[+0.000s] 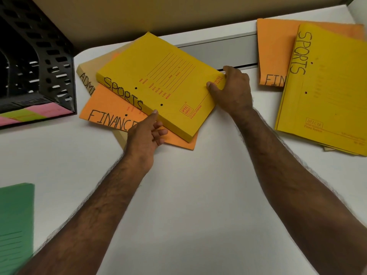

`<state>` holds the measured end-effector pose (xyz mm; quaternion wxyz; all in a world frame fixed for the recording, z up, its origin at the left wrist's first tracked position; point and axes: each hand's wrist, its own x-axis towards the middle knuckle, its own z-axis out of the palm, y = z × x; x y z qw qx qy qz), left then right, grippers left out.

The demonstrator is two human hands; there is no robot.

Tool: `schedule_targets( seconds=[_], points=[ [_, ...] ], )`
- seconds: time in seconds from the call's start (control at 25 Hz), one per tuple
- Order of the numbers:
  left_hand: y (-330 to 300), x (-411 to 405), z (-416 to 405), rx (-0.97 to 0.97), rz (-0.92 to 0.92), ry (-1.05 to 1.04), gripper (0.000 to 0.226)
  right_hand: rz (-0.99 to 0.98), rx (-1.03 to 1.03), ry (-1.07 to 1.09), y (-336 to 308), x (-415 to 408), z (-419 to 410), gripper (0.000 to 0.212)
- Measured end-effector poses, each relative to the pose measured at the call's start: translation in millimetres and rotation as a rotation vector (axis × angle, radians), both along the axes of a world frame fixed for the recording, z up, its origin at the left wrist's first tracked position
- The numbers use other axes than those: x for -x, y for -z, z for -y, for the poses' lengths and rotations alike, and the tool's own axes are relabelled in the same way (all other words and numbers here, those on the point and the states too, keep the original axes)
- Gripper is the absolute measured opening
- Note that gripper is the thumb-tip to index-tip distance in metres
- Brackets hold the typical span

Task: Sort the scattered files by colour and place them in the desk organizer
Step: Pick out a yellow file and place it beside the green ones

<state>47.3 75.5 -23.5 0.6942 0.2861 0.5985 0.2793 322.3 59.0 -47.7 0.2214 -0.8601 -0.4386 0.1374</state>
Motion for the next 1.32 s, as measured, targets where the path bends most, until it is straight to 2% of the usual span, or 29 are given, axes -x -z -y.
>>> schedule_targets(
  seconds=[0.24, 0.36, 0.48, 0.6, 0.92, 1.32],
  points=[
    [-2.2, 0.1, 3.7, 0.011, 0.04, -0.034, 0.017, -0.004, 0.008, 0.041, -6.9, -9.1, -1.0, 0.071],
    [-4.5, 4.0, 3.1, -0.003, 0.037, -0.062, 0.018, -0.1, -0.021, 0.144, -10.7, -6.5, 7.5, 0.079],
    [-11.4, 5.8, 7.7, -0.031, 0.023, -0.04, 0.038, -0.169, -0.017, 0.193, -13.0, 0.9, 19.9, 0.084],
    [-18.6, 8.5, 14.4, -0.02, 0.075, -0.03, 0.057, -0.198, -0.047, 0.2, -16.1, 12.7, 35.1, 0.077],
    [-39.4, 41.2, 33.3, -0.142, 0.151, 0.04, 0.049, -0.212, -0.228, 0.286, -46.2, 66.8, 88.8, 0.066],
    [-74.9, 148.5, 94.7, -0.295, 0.197, 0.117, 0.057, -0.26, -0.32, 0.259, -80.1, 161.9, 173.8, 0.051]
  ],
)
